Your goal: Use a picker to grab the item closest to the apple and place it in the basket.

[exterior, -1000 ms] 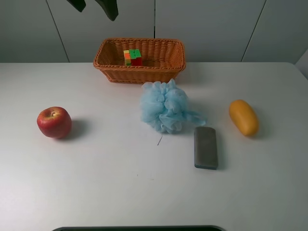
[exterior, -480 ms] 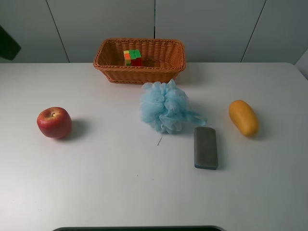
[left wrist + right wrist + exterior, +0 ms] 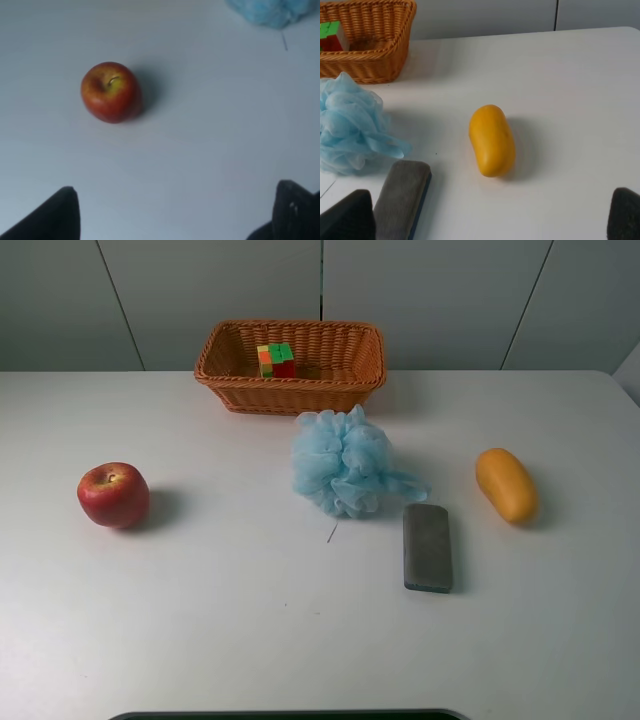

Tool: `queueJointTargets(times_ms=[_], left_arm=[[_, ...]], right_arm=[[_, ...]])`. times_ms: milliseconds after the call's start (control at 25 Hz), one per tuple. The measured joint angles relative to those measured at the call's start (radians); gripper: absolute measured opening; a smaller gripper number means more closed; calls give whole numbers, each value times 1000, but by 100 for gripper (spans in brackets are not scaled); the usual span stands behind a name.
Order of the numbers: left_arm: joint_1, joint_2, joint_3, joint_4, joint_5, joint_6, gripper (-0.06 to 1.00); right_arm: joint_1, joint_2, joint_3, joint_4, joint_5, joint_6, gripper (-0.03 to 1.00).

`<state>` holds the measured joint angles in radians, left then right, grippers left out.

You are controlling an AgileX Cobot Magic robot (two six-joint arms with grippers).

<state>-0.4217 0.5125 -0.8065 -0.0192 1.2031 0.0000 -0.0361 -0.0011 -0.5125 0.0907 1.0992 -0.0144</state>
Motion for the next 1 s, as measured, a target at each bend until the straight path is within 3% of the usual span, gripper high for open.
queueJointTargets(times_ms=[280, 440, 760, 1000], left_arm=[[238, -158, 172, -12, -68, 78, 74], [323, -263, 245, -22, -79, 100, 74], [369, -483, 288, -28, -114, 116, 74], [369, -513, 288, -33, -114, 116, 74]], right_arm=[[0, 0, 0, 0, 0, 2, 70], [0, 0, 0, 0, 0, 2, 70], [0, 0, 0, 0, 0, 2, 70], [0, 0, 0, 0, 0, 2, 70]])
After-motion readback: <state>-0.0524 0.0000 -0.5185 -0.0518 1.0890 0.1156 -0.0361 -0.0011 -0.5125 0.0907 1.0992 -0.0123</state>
